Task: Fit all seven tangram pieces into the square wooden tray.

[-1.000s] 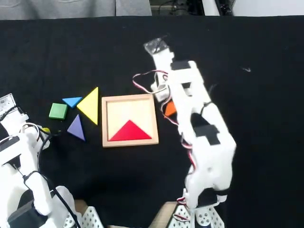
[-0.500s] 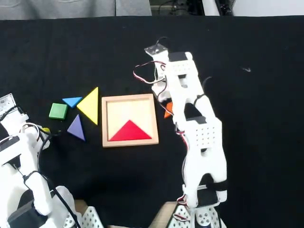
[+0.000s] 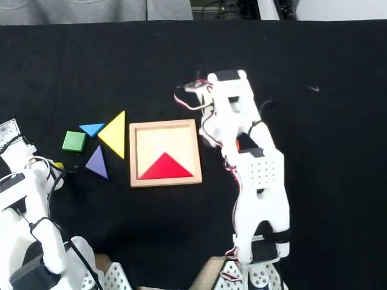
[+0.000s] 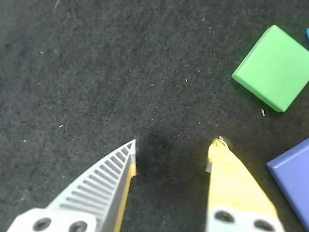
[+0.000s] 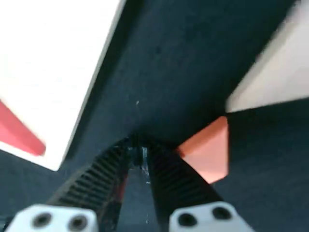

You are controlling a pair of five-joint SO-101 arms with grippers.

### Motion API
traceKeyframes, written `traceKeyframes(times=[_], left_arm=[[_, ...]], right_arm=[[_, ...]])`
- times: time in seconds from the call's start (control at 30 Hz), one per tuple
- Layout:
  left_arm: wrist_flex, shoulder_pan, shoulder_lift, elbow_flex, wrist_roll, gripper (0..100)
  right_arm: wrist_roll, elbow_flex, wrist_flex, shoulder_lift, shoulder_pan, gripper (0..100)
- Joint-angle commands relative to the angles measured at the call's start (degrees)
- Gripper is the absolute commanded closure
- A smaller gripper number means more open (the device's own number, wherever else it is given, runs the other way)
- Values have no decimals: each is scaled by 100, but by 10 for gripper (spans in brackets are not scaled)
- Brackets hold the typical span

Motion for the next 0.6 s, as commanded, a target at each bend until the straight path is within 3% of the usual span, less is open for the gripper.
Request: traceKeyframes(times=[0.0,0.23,0.43,0.57], left_arm=[[-132,66,-158,-13,-35,759],[-132,66,-158,-13,-35,759],[-132,66,-158,-13,-35,759],[-132,66,-149,-13,-35,759]], right_arm=[[167,910,-53,-1086,141,987],[88,3530,-1881,-3855,299,986],[-1152,4945,-3341,-4576,290,972],[-1793,4945,-3358,-4576,290,799]])
